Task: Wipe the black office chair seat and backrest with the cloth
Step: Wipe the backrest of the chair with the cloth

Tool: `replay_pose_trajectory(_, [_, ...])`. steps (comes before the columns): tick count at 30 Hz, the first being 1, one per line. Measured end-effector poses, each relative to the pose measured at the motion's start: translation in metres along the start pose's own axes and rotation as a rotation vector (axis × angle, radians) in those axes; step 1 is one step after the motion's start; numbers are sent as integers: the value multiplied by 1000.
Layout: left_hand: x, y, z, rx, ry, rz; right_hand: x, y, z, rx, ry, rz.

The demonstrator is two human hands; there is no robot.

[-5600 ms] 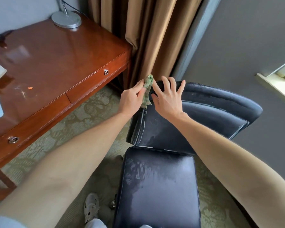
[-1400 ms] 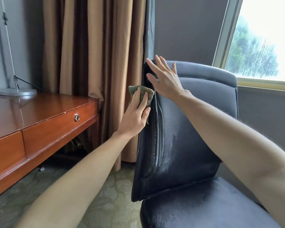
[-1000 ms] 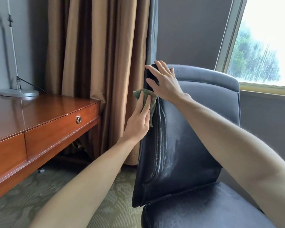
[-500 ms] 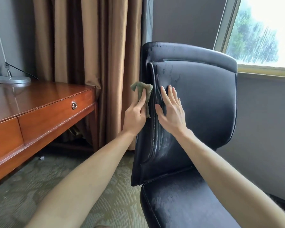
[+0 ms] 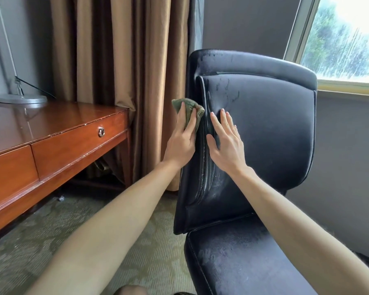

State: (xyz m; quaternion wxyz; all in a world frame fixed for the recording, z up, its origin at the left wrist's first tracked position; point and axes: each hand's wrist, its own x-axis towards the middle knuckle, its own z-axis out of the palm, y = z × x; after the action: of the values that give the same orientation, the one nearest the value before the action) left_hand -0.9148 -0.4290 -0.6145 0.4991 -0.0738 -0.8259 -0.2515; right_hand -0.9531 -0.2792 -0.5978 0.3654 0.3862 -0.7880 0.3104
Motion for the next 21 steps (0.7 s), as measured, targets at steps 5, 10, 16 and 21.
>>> replay_pose_trajectory(5, [-26, -19, 8, 111, -27, 103, -2, 2, 2, -7, -3, -14])
replay_pose_trajectory(10, [-59, -32, 13, 263, -93, 111, -5, 3, 6, -7, -9, -23])
replay_pose_trajectory(16, [-30, -20, 8, 121, -44, 104, -6, 6, 8, -17, -10, -27])
replay_pose_trajectory(21, [-4, -13, 6, 83, -32, 81, -7, 9, 9, -32, -17, -35])
